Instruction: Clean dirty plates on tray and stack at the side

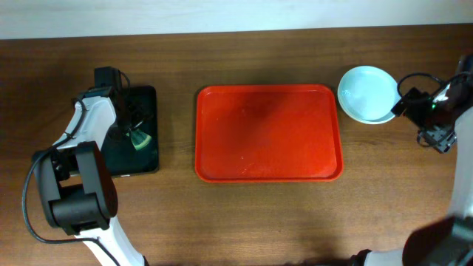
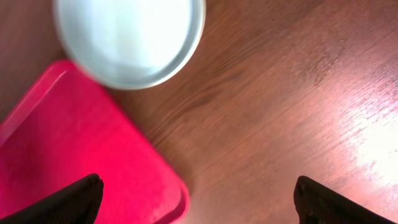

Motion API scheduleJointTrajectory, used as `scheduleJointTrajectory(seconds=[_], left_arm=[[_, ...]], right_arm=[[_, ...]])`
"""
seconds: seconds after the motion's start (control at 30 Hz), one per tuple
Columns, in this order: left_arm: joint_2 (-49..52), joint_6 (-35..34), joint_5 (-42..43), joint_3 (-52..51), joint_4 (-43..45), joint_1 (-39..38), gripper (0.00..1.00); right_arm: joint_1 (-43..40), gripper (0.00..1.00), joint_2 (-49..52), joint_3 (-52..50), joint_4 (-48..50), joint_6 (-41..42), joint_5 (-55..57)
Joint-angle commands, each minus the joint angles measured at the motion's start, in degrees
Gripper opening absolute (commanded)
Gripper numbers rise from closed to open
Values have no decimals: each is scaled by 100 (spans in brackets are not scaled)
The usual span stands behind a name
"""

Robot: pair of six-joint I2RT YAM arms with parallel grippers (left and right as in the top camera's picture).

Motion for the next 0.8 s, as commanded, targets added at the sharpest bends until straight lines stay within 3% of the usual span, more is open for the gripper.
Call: scheduleJointTrajectory(seconds=[0.0,0.13,0.3,0.77], left_arm=[[94,26,42,15,9,42,99],[94,26,42,15,9,42,99],[94,26,39,15,7,42,99],[94,26,42,15,9,42,99]], right_arm=[[378,98,-964,-625,7,-35,133],[833,99,-2352,-1716,72,-37,46],[1078,98,-3134,-2330,-387,-37,-122],[1078,98,-2247,-2341,-398,-39,129]])
